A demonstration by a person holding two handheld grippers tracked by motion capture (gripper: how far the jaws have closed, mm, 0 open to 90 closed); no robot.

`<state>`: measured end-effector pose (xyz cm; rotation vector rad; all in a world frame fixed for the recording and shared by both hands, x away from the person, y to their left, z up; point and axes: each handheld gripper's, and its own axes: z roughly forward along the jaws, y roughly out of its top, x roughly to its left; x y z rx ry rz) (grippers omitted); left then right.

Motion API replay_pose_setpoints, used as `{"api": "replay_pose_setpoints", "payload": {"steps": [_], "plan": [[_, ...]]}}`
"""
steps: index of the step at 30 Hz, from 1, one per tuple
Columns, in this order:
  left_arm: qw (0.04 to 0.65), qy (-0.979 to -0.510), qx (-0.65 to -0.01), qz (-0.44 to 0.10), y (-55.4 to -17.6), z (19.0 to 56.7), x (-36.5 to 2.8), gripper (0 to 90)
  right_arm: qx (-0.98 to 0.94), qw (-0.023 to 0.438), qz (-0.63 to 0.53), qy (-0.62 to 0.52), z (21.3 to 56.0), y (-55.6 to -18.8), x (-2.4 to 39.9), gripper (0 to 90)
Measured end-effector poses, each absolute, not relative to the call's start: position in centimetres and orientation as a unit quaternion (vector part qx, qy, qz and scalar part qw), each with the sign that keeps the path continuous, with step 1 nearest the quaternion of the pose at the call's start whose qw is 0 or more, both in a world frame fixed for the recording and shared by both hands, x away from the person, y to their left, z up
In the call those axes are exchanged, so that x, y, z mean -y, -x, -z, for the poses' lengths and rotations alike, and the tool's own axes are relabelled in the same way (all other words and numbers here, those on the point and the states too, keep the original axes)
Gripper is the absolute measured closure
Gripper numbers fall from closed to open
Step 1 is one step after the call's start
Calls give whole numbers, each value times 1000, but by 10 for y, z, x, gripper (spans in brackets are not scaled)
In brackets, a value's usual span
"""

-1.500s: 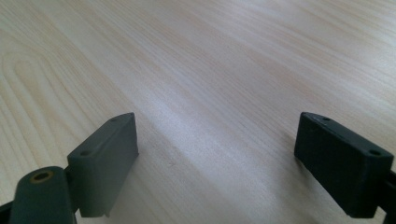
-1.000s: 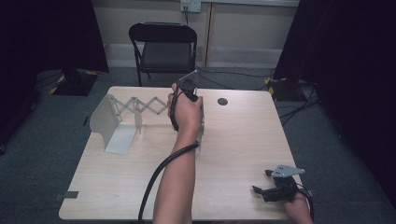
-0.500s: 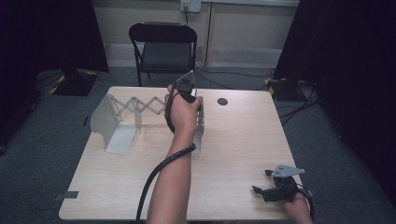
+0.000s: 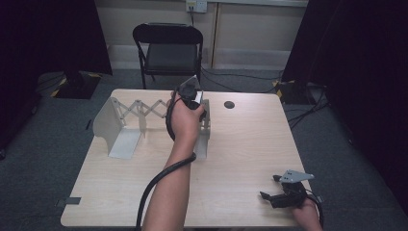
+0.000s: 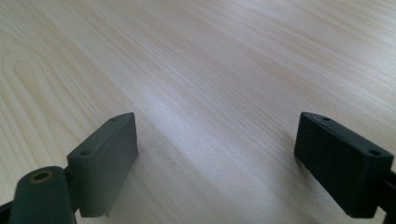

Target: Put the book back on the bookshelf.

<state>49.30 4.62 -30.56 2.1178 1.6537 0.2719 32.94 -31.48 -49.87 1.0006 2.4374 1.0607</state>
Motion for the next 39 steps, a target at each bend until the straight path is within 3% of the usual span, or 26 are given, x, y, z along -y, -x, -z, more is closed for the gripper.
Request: {"api": "replay_pose_setpoints", "payload": {"steps": [25,39], "plan": [[220,-786,-571,-81,-479,310,-59,284,-848,150,-369,-350,499,-329,315,127],[224,-799,-552,-76,-470,309,-63,282,-848,150,-369,-349,499,-330,315,127]]}}
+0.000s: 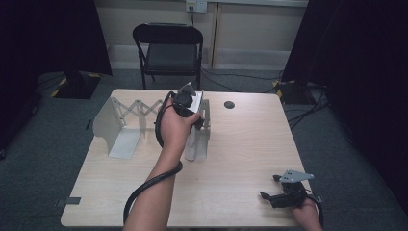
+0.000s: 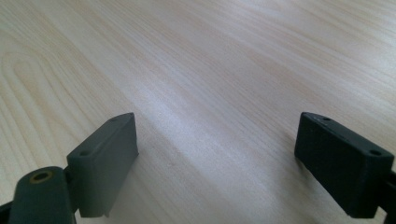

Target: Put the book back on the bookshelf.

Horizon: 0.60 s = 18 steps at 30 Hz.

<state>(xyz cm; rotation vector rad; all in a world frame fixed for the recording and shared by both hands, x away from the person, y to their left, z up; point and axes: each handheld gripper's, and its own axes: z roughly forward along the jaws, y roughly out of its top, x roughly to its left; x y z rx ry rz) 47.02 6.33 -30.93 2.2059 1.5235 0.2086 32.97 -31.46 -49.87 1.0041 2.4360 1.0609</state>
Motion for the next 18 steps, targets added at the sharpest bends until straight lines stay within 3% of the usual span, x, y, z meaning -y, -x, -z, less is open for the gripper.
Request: {"api": "replay_pose_setpoints", "payload": {"steps": [18], "plan": [[232,-813,-530,-67,-458,311,-68,267,-848,150,-369,-350,499,-330,314,127]]}}
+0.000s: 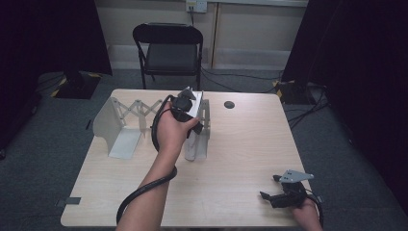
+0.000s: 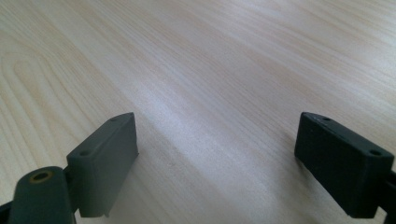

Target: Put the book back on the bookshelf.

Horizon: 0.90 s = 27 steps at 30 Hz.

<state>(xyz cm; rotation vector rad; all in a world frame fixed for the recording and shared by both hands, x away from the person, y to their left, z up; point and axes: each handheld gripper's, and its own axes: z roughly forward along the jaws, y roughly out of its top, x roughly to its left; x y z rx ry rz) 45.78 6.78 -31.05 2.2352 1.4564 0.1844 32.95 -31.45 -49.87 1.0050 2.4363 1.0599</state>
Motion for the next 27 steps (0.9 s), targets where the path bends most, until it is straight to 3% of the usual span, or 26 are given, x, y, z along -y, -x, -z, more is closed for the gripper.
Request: {"api": "replay_pose_setpoints", "payload": {"steps": [27], "plan": [[256,-829,-494,-50,-438,318,-75,228,-848,150,-369,-351,499,-330,314,126]]}}
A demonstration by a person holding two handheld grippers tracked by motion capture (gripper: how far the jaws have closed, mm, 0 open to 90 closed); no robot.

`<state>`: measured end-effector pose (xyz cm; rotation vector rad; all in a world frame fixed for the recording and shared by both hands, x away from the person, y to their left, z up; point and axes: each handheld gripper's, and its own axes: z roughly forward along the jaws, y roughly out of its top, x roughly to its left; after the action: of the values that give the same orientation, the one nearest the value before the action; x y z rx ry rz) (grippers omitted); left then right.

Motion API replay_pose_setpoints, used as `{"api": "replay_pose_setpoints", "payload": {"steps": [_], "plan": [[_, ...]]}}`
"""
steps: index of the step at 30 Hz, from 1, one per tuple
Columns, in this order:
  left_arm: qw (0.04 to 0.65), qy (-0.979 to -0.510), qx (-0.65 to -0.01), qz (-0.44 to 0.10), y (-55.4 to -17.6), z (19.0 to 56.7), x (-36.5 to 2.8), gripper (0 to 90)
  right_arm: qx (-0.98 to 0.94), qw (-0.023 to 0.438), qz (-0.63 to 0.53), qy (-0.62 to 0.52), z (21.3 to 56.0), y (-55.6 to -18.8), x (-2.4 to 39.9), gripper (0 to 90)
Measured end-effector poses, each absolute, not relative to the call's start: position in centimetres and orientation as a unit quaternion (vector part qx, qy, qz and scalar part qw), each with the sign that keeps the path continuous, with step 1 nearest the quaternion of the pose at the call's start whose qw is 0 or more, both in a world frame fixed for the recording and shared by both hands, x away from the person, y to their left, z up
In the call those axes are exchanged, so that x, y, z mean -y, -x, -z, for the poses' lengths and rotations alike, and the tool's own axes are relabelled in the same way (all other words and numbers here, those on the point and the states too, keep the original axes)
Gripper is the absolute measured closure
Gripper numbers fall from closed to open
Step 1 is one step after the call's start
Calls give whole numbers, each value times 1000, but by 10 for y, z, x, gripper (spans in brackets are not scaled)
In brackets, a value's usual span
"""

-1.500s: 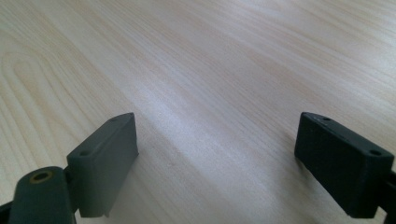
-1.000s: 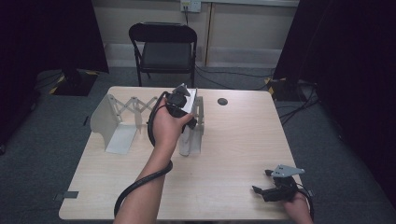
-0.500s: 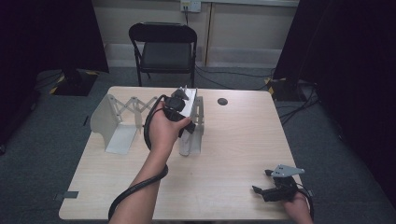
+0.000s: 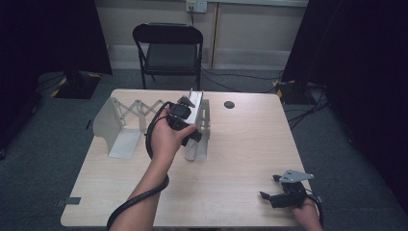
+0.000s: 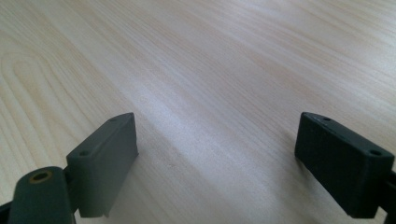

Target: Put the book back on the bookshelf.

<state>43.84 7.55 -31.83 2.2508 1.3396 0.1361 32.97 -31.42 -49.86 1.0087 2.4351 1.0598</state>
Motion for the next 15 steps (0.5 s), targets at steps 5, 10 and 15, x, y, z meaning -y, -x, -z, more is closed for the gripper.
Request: {"api": "replay_pose_setpoints", "payload": {"steps": [5,10,15], "plan": [[257,-831,-492,-38,-434,321,-79,242,-847,150,-369,-351,499,-330,314,126],[259,-831,-492,-33,-432,325,-84,244,-847,150,-369,-351,499,-330,314,126],[266,-829,-490,-29,-429,327,-89,234,-847,150,-369,-351,499,-330,314,126]]}}
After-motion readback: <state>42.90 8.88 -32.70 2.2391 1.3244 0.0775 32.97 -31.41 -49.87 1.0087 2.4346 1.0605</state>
